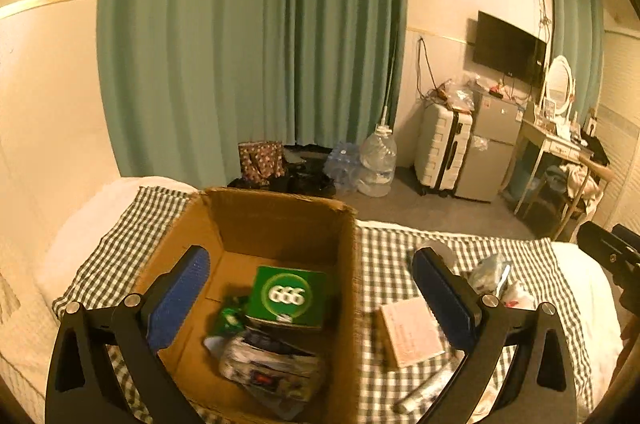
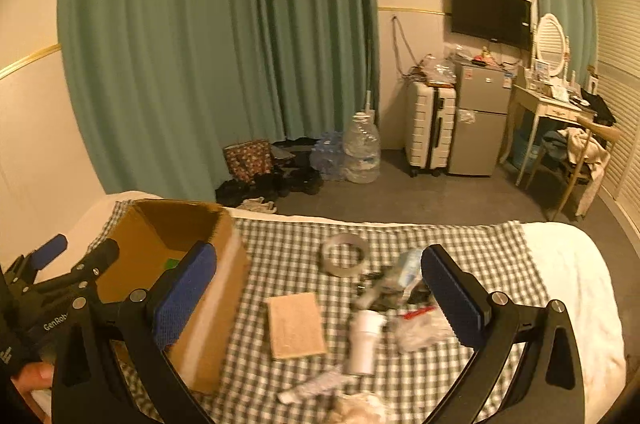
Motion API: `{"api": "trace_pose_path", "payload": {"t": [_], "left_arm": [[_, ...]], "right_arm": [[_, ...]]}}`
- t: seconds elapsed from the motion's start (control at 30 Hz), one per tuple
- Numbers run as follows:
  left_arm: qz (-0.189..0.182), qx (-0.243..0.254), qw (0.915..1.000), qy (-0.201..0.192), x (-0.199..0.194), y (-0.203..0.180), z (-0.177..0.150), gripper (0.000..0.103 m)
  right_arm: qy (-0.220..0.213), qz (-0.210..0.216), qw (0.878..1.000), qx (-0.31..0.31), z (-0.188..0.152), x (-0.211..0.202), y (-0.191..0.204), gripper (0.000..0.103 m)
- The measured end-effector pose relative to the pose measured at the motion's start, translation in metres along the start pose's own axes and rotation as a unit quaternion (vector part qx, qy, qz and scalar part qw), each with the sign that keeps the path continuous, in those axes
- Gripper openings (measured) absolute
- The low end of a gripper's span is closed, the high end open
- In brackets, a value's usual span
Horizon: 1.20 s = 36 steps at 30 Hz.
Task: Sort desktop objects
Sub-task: 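Withdraw both grippers from the box back toward the pile, then grasp the paper leaflet with the left gripper while the right gripper grasps the clear cotton-swab jar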
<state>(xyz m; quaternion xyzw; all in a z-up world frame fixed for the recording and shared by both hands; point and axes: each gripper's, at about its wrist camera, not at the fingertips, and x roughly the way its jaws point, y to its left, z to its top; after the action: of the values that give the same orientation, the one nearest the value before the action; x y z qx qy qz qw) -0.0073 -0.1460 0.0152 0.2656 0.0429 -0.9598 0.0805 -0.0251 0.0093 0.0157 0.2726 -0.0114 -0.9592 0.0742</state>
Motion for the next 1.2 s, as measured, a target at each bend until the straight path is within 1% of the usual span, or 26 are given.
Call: {"api": "trace_pose_path", "payload": {"t": [0.17, 0.23, 0.3, 0.43, 0.6, 0.77, 0.87, 0.93, 1.0, 1.13, 1.2], "left_arm": [[-0.021, -0.006, 0.9997, 0.007, -0.004, -0.038, -0.003, 0.103], [-0.022, -0.004, 0.9997, 0.008, -0.003, -0.049, -0.005, 0.103], [-0.025, 0.008, 0.9996, 0.009, 0.002, -0.064, -0.009, 0.103], [-0.024, 0.034, 0.9988, 0.025, 0.011, -0.088, -0.019, 0.103], [-0.035, 0.038, 0.9984, 0.022, 0.011, -0.104, -0.024, 0.103], [-0.030, 0.049, 0.9979, 0.031, 0.017, -0.122, -0.036, 0.103], [-0.037, 0.051, 0.9969, 0.048, 0.026, -0.131, -0.046, 0.103], [-0.039, 0.061, 0.9955, 0.062, 0.036, -0.142, -0.054, 0.103], [-0.038, 0.067, 0.9946, 0.070, 0.044, -0.150, -0.059, 0.103], [-0.052, 0.066, 0.9916, 0.098, 0.066, -0.161, -0.073, 0.103], [-0.044, 0.066, 0.9908, 0.110, 0.079, -0.164, -0.080, 0.103]], "right_arm": [[0.007, -0.021, 1.000, 0.010, -0.007, -0.009, -0.045, 0.103], [0.014, -0.029, 0.999, 0.015, -0.012, -0.012, -0.064, 0.103], [0.018, -0.034, 0.999, 0.023, -0.017, -0.016, -0.081, 0.103], [0.026, -0.040, 0.998, 0.033, -0.026, -0.018, -0.110, 0.103], [0.027, -0.030, 0.998, 0.046, -0.037, -0.019, -0.135, 0.103], [0.035, -0.012, 0.999, 0.038, -0.048, -0.007, -0.146, 0.103], [0.041, -0.005, 0.999, 0.027, -0.060, 0.004, -0.151, 0.103], [0.048, 0.005, 0.999, 0.026, -0.069, 0.013, -0.156, 0.103], [0.060, 0.021, 0.998, 0.028, -0.077, 0.025, -0.159, 0.103], [0.092, 0.045, 0.994, 0.029, -0.093, 0.051, -0.168, 0.103], [0.102, 0.048, 0.993, 0.030, -0.099, 0.062, -0.169, 0.103]]}}
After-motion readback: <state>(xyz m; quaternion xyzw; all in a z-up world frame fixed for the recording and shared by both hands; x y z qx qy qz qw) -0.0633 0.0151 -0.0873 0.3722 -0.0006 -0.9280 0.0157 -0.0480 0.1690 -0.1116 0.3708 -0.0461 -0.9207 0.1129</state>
